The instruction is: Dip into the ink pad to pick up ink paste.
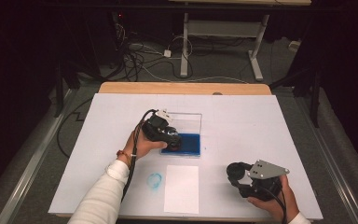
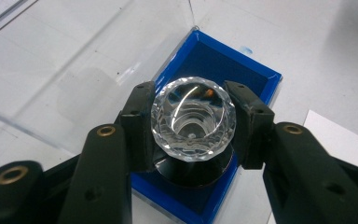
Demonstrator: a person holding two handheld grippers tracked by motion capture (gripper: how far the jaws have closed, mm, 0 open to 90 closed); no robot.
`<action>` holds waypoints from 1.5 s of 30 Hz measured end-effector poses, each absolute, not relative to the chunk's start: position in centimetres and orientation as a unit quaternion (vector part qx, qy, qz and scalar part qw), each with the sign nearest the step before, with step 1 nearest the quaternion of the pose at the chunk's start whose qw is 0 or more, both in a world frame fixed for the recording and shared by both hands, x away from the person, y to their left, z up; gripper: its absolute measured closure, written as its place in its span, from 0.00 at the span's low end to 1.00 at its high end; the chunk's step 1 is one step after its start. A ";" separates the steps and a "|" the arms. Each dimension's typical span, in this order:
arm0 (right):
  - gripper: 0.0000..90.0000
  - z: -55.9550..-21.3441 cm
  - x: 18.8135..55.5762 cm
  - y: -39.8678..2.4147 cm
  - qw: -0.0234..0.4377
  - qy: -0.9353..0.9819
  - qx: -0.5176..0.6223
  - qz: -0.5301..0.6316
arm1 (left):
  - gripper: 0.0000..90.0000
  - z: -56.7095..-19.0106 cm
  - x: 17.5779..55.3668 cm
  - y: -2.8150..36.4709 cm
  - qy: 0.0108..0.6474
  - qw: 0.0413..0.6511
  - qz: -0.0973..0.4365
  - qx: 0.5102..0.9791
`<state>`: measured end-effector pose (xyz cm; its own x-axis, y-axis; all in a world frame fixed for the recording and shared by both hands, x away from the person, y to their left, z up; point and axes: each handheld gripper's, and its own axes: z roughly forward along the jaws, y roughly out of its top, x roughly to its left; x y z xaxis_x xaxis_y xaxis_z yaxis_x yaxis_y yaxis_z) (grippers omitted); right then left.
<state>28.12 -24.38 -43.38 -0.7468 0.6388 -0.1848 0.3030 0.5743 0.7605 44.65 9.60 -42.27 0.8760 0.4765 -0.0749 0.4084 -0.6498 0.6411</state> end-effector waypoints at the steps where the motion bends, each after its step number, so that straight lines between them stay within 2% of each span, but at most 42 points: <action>1: 0.43 -43.4 28.1 -24.4 0.226 0.858 0.274 0.370 | 0.61 -42.3 44.6 9.5 0.239 0.337 0.056 0.909; 11: 0.43 -43.4 28.0 -24.4 0.225 0.859 0.271 0.370 | 0.61 -42.3 44.4 9.3 0.239 0.334 0.062 0.910; 15: 0.43 -43.4 27.9 -24.2 0.226 0.859 0.273 0.369 | 0.61 -42.6 44.8 9.7 0.251 0.352 0.051 0.900; 30: 0.43 -43.4 27.9 -24.2 0.226 0.860 0.272 0.368 | 0.60 -42.4 43.7 9.0 0.226 0.320 0.092 0.916; 45: 0.43 -43.3 27.9 -24.4 0.229 0.859 0.272 0.369 | 0.60 -42.4 43.5 9.2 0.222 0.321 0.097 0.916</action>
